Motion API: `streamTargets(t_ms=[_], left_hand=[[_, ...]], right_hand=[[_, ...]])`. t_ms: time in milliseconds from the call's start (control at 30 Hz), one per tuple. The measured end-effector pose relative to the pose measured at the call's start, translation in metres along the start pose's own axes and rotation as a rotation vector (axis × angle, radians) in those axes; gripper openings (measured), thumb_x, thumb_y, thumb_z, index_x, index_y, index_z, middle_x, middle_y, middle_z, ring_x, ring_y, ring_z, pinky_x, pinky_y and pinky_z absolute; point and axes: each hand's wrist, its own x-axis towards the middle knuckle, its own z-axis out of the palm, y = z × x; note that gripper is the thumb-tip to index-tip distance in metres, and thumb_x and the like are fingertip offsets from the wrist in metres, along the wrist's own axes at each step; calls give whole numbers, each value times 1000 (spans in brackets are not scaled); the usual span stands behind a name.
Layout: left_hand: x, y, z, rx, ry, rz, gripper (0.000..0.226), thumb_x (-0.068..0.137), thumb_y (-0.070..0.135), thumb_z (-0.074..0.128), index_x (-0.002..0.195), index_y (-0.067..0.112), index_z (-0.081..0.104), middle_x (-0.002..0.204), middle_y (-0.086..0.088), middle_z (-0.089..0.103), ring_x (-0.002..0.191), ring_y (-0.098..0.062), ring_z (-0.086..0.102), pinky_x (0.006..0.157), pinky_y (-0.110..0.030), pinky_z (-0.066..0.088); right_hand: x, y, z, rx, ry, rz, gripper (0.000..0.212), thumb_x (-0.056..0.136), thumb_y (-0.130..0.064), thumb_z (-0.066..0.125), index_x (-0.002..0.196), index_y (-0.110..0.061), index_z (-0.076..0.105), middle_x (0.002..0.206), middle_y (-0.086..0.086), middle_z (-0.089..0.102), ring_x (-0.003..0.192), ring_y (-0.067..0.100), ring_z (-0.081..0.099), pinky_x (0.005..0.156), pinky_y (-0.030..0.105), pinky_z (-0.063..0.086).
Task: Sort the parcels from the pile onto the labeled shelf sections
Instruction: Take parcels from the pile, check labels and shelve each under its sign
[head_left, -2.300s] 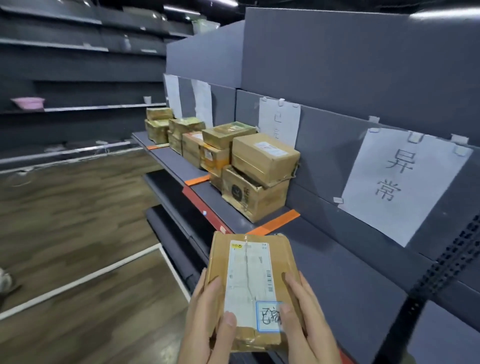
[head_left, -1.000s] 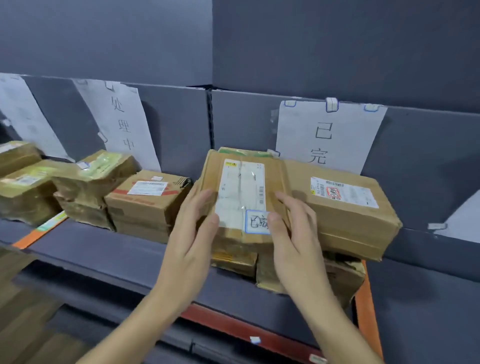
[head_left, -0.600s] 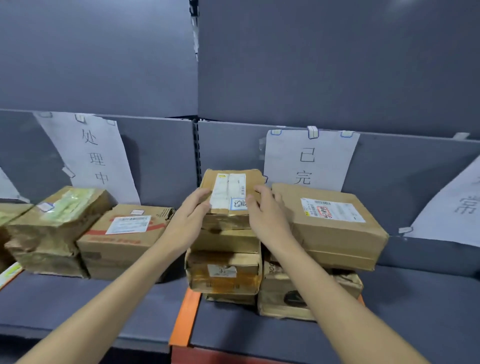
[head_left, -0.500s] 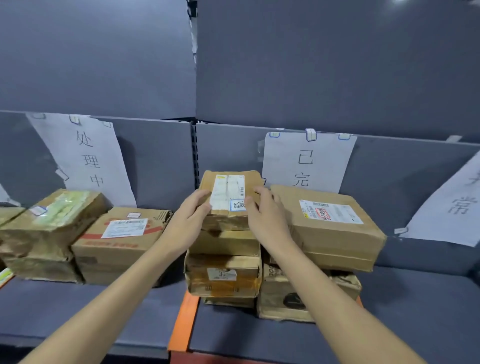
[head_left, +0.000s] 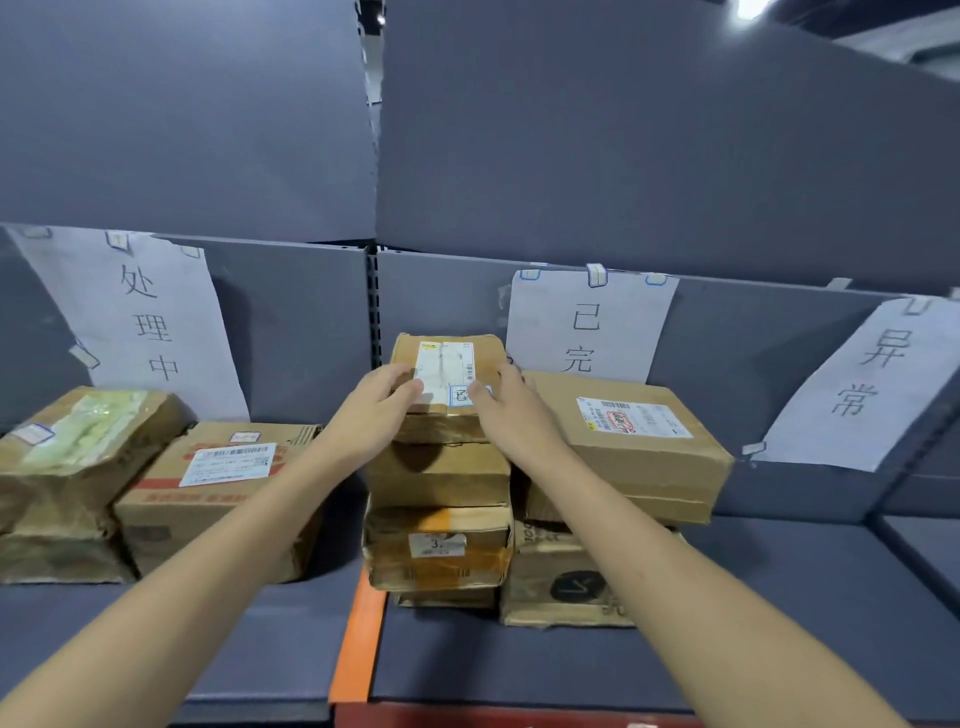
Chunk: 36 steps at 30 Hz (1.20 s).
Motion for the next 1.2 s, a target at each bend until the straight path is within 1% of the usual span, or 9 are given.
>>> streamTargets(t_ms=[100, 200, 333, 533, 733, 900, 1033, 1133, 1200], left_hand=[[-6, 5, -4, 94, 33, 55, 43, 103, 34, 30, 142, 18, 35, 151, 3, 29, 145, -16, 12, 112, -34, 20], [-6, 9, -7, 252, 64, 168, 52, 101, 39, 32, 148, 18, 25, 160, -4, 8, 147, -20, 1, 116, -36, 11], [-2, 28, 8, 559, -7, 292, 61, 100, 48, 26, 152, 20, 13, 161, -4, -4, 147, -22, -7, 118, -39, 1], [-18, 98, 72, 701, -200, 386, 67, 99, 51, 24, 153, 16, 4, 160, -8, -8, 147, -23, -9, 118, -38, -2], [-59, 197, 192, 656, -357, 474, 68, 99, 50, 27, 153, 15, 5, 160, -9, -7, 147, -24, -7, 118, -38, 0], [-105, 283, 318, 686, -477, 620, 71, 95, 57, 15, 151, 14, 17, 159, -15, 1, 145, -29, 7, 117, -47, 13], [-148, 340, 411, 620, -631, 676, 69, 99, 53, 23, 152, 12, 8, 160, -12, -3, 148, -25, -1, 119, -39, 6], [-171, 381, 473, 621, -710, 758, 79, 91, 62, 13, 152, 11, 15, 160, -15, 0, 147, -29, 0, 119, -41, 8], [-187, 410, 513, 553, -744, 766, 70, 97, 54, 26, 151, 11, 18, 160, -14, 4, 147, -30, 4, 119, -43, 9]], right_hand=[[-6, 1, -8, 21, 7, -13, 45, 99, -41, 37, 139, -20, 40, 139, 5, 44, 124, 25, 45, 99, 40, 41], [-12, 7, -23, -123, 28, -60, 44, 101, -41, 32, 134, -14, 43, 145, 11, 38, 134, 30, 34, 107, 45, 35], [-29, 23, -54, -459, -90, -84, 60, 103, -40, 26, 152, -9, 13, 160, 19, 6, 148, 32, 3, 119, 46, 11], [-74, 67, -125, -661, -145, -20, 68, 102, -51, 20, 154, -14, -2, 161, 15, -6, 149, 29, -4, 119, 52, 1], [-155, 165, -229, -688, -95, 165, 72, 99, -57, 20, 154, -15, -2, 162, 13, -8, 149, 28, -6, 118, 53, 0], [-251, 275, -326, -666, 13, 375, 72, 99, -54, 24, 154, -12, 4, 162, 12, -1, 149, 27, -2, 117, 54, 3], [-325, 346, -393, -638, 70, 555, 70, 101, -52, 22, 154, -11, 4, 162, 12, 0, 149, 27, 0, 118, 52, 4], [-369, 390, -432, -611, 100, 665, 70, 101, -53, 21, 154, -11, 3, 162, 13, -1, 149, 27, -1, 118, 52, 3], [-393, 417, -458, -586, 129, 741, 71, 101, -55, 19, 155, -12, 2, 162, 13, -2, 149, 28, -2, 118, 51, 3]])
